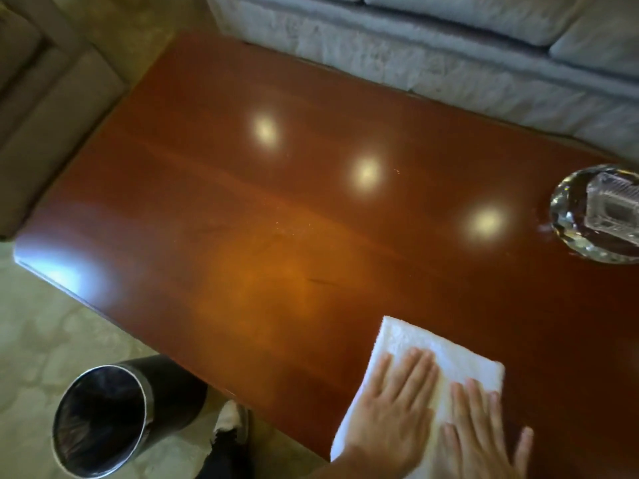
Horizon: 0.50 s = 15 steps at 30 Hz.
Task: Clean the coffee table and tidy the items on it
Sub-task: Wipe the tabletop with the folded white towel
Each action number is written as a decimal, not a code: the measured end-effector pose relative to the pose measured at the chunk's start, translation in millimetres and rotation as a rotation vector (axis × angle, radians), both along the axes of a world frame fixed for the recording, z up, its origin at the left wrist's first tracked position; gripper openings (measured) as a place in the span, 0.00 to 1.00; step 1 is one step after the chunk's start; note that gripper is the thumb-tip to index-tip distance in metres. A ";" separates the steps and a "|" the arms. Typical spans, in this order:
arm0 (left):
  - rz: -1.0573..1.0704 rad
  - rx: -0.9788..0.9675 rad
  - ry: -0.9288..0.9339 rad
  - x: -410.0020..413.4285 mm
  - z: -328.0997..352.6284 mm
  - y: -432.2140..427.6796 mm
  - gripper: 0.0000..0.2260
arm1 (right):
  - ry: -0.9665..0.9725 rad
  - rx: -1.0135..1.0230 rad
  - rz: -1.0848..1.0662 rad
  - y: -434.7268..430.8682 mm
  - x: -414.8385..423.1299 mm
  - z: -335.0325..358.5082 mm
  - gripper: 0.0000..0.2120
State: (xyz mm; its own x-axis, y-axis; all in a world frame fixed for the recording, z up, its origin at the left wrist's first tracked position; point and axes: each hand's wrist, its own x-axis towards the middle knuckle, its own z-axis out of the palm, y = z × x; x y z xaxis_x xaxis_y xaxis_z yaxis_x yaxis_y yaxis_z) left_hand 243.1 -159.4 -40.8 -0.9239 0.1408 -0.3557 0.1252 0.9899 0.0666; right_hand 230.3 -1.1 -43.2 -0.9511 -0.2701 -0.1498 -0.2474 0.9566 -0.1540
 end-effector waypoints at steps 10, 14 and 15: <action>-0.095 0.100 0.181 -39.0 -26.0 -24.6 0.27 | 0.161 -0.096 -0.291 -55.7 -17.8 -20.7 0.29; -0.114 0.205 0.207 -93.6 -32.7 -64.7 0.26 | 0.125 -0.041 -0.364 -79.4 -61.1 -38.7 0.29; -0.110 0.212 0.208 -107.8 -34.8 -81.2 0.27 | 0.110 -0.042 -0.342 -95.6 -73.8 -39.3 0.29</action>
State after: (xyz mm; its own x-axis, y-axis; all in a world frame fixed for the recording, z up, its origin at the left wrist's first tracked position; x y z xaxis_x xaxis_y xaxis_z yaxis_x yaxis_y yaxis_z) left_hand 135.2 -240.6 -75.7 -0.9489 0.2950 -0.1123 0.2637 0.9364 0.2314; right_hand 156.5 -96.7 -82.5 -0.9974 0.0625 -0.0370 0.0683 0.9803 -0.1856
